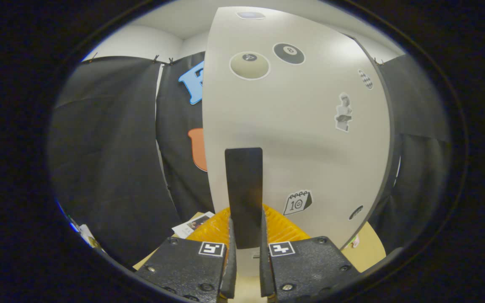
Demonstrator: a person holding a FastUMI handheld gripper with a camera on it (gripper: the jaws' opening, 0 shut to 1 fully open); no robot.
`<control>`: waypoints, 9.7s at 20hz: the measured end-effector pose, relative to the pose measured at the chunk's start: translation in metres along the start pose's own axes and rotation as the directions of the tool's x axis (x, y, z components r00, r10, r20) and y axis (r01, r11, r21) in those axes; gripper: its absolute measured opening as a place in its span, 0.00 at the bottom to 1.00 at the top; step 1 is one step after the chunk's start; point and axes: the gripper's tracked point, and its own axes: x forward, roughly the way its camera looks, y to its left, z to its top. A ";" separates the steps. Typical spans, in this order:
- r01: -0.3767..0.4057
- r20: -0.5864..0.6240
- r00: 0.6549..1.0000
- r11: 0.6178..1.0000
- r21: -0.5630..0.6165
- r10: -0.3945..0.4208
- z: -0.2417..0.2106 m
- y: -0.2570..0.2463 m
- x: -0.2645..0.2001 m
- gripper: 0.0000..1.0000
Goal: Open the shoe cabinet door, grab the shoes and put them into the shoe cabinet, then close the shoe cabinet door.
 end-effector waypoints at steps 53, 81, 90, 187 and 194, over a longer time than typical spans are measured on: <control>0.111 -0.226 0.968 0.994 -0.013 -0.111 -0.254 -0.087 -0.218 0.89; 0.189 -0.590 0.803 0.974 0.121 -0.083 -0.464 -0.099 0.071 0.61; 0.122 -0.579 0.815 0.978 0.167 -0.003 -0.445 -0.094 0.066 0.06; 0.180 0.085 0.980 0.984 0.002 -0.179 -0.009 -0.337 -0.260 0.99; 0.058 0.069 0.996 0.998 -0.026 -0.057 -0.007 -0.314 -0.242 0.96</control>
